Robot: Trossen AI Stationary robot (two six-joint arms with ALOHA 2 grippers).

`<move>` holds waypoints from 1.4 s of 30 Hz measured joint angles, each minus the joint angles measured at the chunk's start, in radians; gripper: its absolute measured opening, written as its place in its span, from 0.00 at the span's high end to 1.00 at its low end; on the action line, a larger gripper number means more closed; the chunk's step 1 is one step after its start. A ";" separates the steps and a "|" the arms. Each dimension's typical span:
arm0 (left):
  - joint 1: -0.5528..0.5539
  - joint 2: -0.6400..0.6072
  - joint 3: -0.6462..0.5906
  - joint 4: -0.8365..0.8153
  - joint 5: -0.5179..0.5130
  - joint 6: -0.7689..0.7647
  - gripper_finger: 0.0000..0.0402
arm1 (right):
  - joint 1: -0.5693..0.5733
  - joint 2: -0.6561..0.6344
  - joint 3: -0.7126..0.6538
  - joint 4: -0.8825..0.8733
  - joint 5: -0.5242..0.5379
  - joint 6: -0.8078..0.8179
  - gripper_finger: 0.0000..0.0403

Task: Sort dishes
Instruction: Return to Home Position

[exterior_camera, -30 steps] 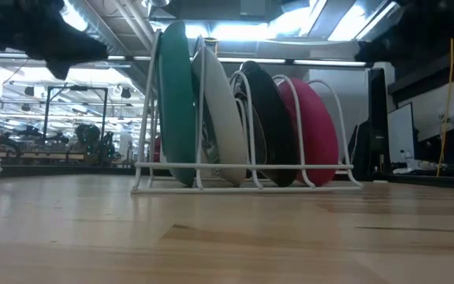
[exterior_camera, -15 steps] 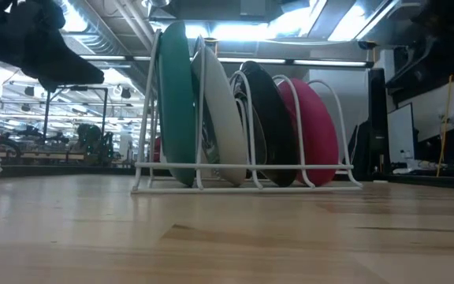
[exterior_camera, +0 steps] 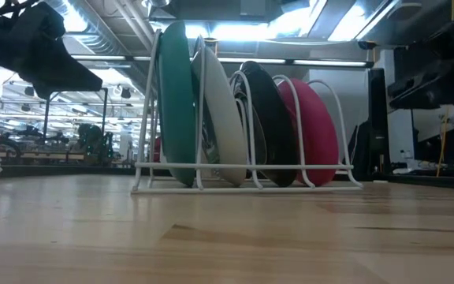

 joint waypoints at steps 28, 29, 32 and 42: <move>0.117 -0.002 -0.144 0.294 -0.141 0.222 0.79 | -0.001 -0.054 -0.025 0.040 -0.134 -0.169 0.67; 0.124 -0.002 -0.164 0.346 -0.119 0.234 0.79 | -0.001 -0.054 -0.025 0.039 -0.138 -0.169 0.67; 0.137 -0.003 -0.192 0.480 -0.048 0.296 0.79 | -0.001 -0.054 -0.025 0.039 -0.138 -0.168 0.67; 0.139 -0.140 -0.190 0.732 -0.075 0.688 0.79 | -0.001 -0.054 -0.025 0.038 -0.138 -0.168 0.67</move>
